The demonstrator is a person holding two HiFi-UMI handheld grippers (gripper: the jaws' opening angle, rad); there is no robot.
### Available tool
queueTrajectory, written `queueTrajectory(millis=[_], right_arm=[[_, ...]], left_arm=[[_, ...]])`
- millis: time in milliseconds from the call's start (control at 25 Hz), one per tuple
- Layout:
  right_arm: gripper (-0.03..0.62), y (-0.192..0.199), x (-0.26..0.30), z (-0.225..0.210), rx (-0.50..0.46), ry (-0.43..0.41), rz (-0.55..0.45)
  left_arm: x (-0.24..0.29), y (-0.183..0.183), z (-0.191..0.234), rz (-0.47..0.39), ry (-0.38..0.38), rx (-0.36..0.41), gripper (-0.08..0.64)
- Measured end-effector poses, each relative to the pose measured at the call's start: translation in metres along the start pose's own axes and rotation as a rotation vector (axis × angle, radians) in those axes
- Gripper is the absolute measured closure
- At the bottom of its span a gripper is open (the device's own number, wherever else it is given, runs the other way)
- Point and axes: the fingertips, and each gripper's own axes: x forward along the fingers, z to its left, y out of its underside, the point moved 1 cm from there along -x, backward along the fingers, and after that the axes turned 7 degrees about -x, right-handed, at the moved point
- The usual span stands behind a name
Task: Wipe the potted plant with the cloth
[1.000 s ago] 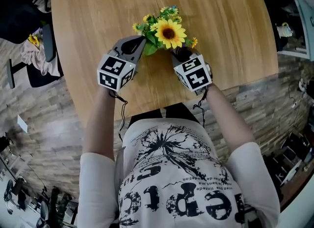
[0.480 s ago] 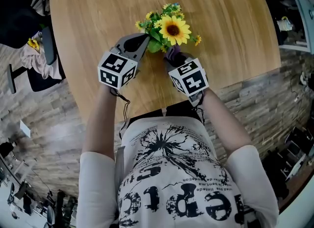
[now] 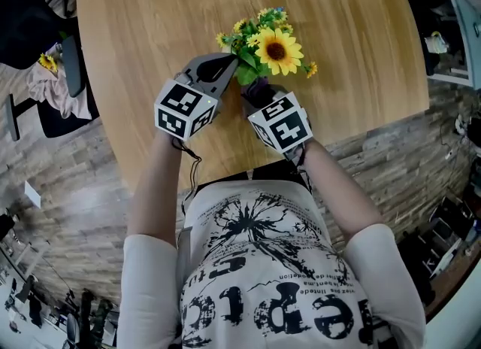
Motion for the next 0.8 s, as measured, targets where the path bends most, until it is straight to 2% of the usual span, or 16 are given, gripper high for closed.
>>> queueTrajectory(millis=[320,440,600,800], right_arm=[[0.512,-0.02,0.015,0.033,-0.085,-0.114,-0.016],[0.512,-0.021,0.018,0.036,-0.094,-0.108,-0.016],[0.515,-0.016,0.011,0.032,-0.058,-0.118,-0.012],[0.515,0.0,-0.006,0.023,-0.045,-0.104,0.017]], left_arm=[[-0.001,0.0,0.0,-0.006,0.039,-0.036,0.558],[-0.002,0.0,0.0,-0.001,0.045,-0.041,0.558],[-0.003,0.002,0.002,-0.004,0.044,-0.052,0.557],[-0.004,0.003,0.003,0.004,0.021,-0.027,0.558]])
